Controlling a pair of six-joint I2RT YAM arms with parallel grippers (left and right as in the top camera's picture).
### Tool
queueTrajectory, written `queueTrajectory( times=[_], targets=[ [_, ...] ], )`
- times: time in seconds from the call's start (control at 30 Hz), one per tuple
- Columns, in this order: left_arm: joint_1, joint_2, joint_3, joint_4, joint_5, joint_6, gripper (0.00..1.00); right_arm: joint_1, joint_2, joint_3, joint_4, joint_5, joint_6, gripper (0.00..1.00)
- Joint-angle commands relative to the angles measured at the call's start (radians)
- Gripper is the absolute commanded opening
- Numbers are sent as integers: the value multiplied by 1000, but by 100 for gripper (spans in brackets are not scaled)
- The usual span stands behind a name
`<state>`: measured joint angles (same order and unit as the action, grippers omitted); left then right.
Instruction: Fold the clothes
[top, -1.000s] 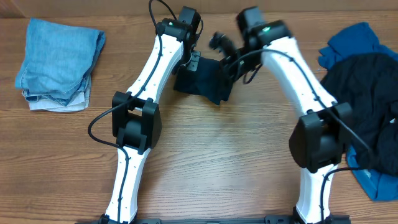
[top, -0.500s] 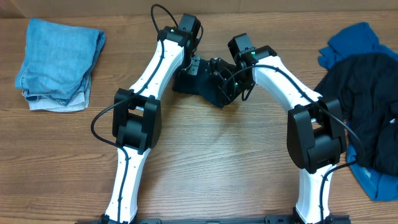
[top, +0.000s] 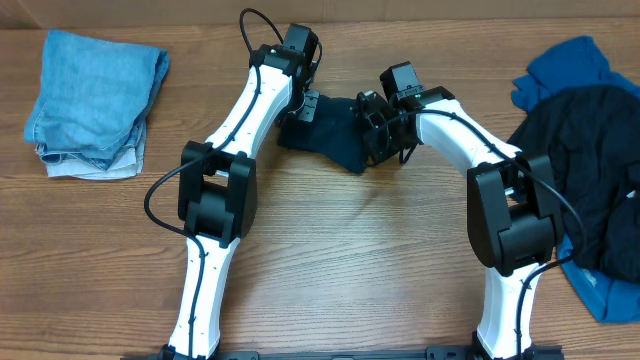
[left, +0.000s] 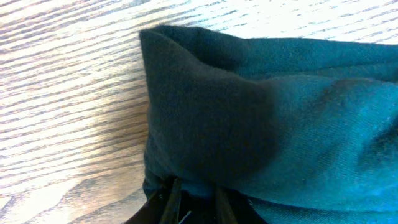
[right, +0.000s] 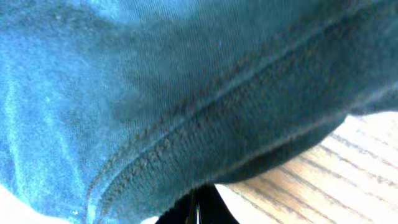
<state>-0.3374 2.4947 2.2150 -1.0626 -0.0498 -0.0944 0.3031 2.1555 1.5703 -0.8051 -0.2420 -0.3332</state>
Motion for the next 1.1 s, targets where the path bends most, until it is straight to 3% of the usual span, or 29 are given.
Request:
queueTrajectory(
  times=[0.0,0.07,0.13,0.17,0.23,0.3,0.33,0.37,0.53,0.7,0.8,0.93,1.0,1.07],
  targets=[
    [10,3,76,-10,-1,20,31,-2,-35,116,-62,6,25,4],
    [10,3,185,-41,-2,20,43,-2,-59,220,-120,7,24,4],
    [10,3,280,-70,-2,20,68,-2,-61,297,-144,6,31,4],
    [10,3,300,-72,-2,20,75,-2,-61,314,-139,6,50,4],
    [10,3,306,-66,0,19,74,-2,-61,320,-107,6,66,4],
    [10,4,274,-50,21,20,50,-2,-57,298,-62,6,66,4],
    [10,4,258,-40,33,20,44,-2,-51,292,-51,6,66,4],
    [10,4,219,-13,45,19,44,-2,-39,281,-33,6,66,4],
    [10,4,41,111,46,21,51,-2,84,280,-30,7,66,4],
    [12,4,-1,163,39,46,57,-23,183,279,-48,24,77,4],
    [16,3,30,162,35,85,61,-24,184,284,-32,23,103,4],
    [19,3,178,80,-76,88,65,-24,182,352,-51,5,129,5],
    [19,3,296,-8,-110,88,70,-23,182,433,-93,5,183,5],
    [26,3,386,-101,-111,87,80,-23,182,526,-143,4,228,9]
  ],
)
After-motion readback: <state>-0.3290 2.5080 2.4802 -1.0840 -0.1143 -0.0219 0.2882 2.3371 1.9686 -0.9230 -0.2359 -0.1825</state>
